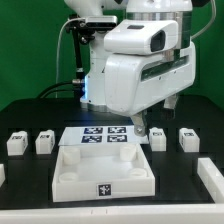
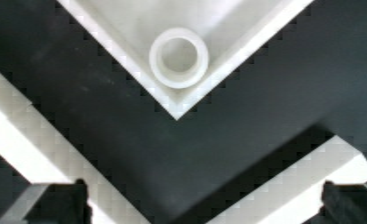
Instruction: Assemble one leg
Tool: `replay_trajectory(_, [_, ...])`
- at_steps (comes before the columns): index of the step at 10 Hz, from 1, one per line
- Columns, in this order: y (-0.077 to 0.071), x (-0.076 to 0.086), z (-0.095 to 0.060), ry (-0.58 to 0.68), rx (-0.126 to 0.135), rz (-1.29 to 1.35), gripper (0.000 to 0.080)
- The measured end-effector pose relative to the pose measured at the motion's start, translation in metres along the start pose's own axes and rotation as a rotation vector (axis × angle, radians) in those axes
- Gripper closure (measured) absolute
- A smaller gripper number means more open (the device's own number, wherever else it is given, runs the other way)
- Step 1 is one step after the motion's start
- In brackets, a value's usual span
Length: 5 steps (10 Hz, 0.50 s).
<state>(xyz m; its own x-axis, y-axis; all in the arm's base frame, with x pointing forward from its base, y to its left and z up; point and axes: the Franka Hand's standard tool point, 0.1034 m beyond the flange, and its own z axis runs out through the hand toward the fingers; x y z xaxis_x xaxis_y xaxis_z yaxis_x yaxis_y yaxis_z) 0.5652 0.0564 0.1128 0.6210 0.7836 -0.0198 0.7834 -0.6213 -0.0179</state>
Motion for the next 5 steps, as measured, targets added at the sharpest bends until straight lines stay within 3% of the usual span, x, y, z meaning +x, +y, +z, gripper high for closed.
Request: replay_trajectory(5, [0.0000,0.0000,0.0001,0.000,0.000,0.000,0.0150])
